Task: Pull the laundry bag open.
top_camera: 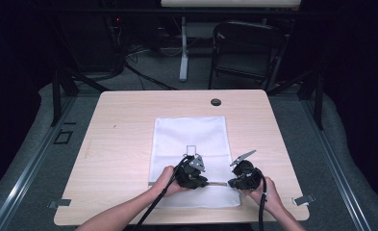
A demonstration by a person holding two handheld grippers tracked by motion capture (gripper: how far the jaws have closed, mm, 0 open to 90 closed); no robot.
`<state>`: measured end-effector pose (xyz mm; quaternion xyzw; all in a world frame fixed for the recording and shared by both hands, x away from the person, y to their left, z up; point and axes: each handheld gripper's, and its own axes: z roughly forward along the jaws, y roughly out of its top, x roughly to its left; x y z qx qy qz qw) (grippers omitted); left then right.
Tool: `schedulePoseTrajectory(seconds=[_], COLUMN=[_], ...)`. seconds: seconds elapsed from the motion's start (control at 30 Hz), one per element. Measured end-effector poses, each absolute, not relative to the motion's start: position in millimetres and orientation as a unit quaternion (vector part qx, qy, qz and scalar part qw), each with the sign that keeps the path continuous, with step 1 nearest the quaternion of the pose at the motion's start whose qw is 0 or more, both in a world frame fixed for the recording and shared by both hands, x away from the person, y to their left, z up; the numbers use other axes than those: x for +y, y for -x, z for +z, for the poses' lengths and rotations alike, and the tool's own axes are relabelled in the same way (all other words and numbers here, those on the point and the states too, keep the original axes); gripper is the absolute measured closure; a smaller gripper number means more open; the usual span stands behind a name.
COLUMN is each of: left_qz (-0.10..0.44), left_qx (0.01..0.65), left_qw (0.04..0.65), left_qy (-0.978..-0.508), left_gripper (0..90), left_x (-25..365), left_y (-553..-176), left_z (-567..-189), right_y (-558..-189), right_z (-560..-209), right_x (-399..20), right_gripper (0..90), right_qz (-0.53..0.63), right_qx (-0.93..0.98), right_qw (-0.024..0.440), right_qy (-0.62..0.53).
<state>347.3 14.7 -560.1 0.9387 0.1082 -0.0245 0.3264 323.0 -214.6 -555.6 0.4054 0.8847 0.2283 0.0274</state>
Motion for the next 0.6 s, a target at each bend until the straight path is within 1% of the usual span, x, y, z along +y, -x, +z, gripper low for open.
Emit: schedulePoseTrajectory(seconds=[0.6], left_qz=[-0.028], left_qx=[0.112], left_qw=[0.328], left_qy=[-0.938], left_gripper=[81.5], left_x=[30], left_y=[-347], left_z=[-557], right_y=[-322], right_z=[-554], right_x=[-217], right_gripper=[90.0], right_qz=[0.218], right_qx=[0.891], right_qw=[0.025], right_qy=[-0.397])
